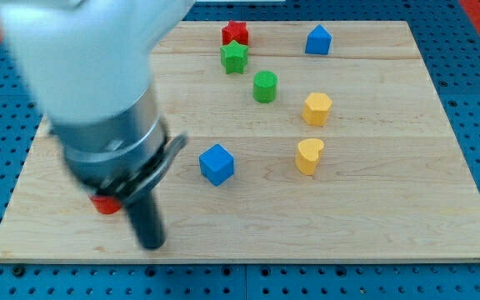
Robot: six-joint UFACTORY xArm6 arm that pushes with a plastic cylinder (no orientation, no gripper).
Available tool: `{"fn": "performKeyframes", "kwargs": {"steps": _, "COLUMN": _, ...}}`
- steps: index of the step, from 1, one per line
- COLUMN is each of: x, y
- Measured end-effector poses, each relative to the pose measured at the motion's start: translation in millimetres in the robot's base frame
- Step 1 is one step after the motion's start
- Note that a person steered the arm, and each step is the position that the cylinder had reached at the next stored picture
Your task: Push the red circle slightly towards up
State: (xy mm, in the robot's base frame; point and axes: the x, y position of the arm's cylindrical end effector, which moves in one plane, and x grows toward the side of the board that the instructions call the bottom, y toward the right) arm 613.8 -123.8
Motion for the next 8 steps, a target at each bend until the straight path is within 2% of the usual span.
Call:
{"fn": "performKeyframes", "kwargs": {"steps": 1, "x": -2, "y": -87}}
{"fn": "performKeyframes", "kwargs": {"steps": 2, "x": -44, "y": -92}}
{"fn": "performKeyframes", "kwargs": {"steps": 4, "x": -92, "y": -70}}
{"fn": "performKeyframes", "kwargs": {"steps": 5, "x": -55, "y": -66}}
{"fn": "performKeyframes", "kwargs": {"steps": 6, "x": -48, "y": -36}}
{"fn": "performKeyframes", "kwargs": {"steps": 7, "x": -100, "y": -36}}
{"fn": "performKeyframes", "kwargs": {"steps": 8, "x": -95, "y": -32}}
